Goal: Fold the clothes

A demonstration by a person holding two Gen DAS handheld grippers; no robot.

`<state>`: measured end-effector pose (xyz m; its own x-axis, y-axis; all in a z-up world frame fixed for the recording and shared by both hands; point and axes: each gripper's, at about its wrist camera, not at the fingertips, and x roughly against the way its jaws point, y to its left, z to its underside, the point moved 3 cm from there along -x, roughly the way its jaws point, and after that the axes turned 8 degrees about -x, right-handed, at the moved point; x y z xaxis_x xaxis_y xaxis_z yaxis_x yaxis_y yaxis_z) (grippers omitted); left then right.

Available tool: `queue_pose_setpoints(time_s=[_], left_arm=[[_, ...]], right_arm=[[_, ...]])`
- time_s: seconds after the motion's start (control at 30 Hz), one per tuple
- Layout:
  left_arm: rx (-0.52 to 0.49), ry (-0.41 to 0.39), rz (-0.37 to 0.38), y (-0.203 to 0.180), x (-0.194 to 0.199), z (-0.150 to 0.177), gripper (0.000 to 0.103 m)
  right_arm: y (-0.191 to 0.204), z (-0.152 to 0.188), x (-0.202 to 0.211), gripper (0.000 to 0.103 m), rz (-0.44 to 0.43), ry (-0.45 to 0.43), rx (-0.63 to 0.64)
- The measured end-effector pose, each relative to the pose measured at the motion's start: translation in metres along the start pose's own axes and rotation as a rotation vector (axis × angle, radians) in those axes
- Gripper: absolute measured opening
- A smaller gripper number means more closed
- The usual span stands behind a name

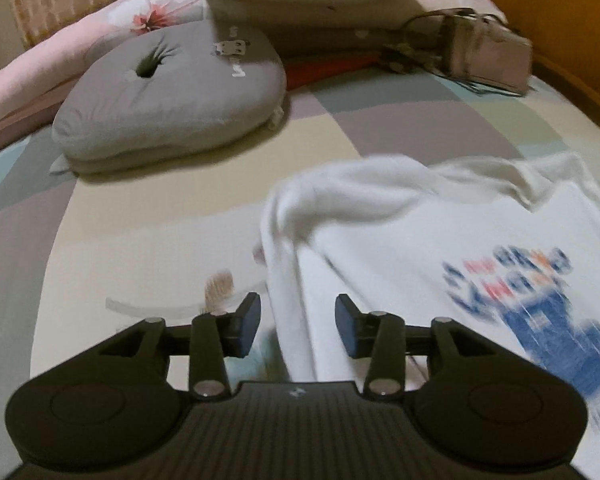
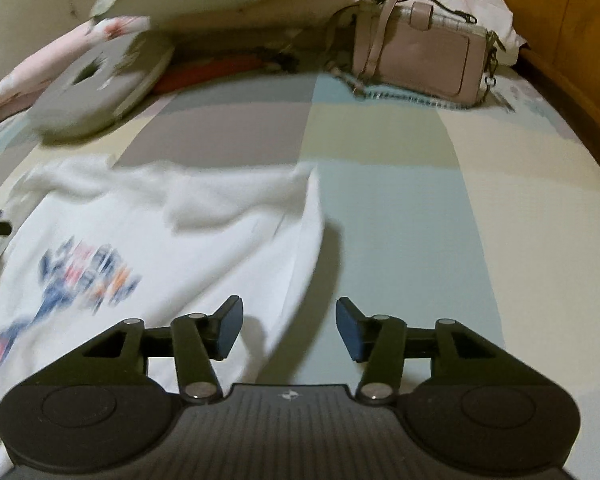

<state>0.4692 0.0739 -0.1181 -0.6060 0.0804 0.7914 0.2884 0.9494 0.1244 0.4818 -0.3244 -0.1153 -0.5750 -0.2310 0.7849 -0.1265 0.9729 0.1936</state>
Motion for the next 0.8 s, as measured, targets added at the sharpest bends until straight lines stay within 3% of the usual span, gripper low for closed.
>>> queue_pose_setpoints(time_s=[0.07,0.23,0.33,0.4,0.47,0.7,0.8], left_arm=[[0.0,0.003,0.018,-0.006,0.019,0.017,0.044],[0.008,-0.006,0.064,-0.029,0.066,0.07,0.049],[0.018,-0.022,0.087,-0.047,0.095,0.103,0.052],[0.025,-0.033,0.102,-0.058,0.115,0.125,0.055],[0.034,-0.044,0.107,-0.068,0.127,0.139,0.059],[0.088,-0.06,0.094,-0.085,0.131,0.156,0.061],[0.111,-0.066,0.087,-0.093,0.132,0.163,0.061]], right_arm=[[0.004,0.027,0.02,0.07,-0.023,0.022,0.001],[0.016,0.104,0.061,0.072,-0.077,0.091,-0.001],[0.031,0.148,0.079,0.073,-0.077,0.097,0.018],[0.042,0.173,0.089,0.079,-0.063,0.086,0.041],[0.052,0.192,0.094,0.083,-0.048,0.076,0.053],[0.068,0.224,0.094,0.103,-0.017,0.023,0.05],[0.072,0.232,0.091,0.103,0.016,-0.001,0.067]])
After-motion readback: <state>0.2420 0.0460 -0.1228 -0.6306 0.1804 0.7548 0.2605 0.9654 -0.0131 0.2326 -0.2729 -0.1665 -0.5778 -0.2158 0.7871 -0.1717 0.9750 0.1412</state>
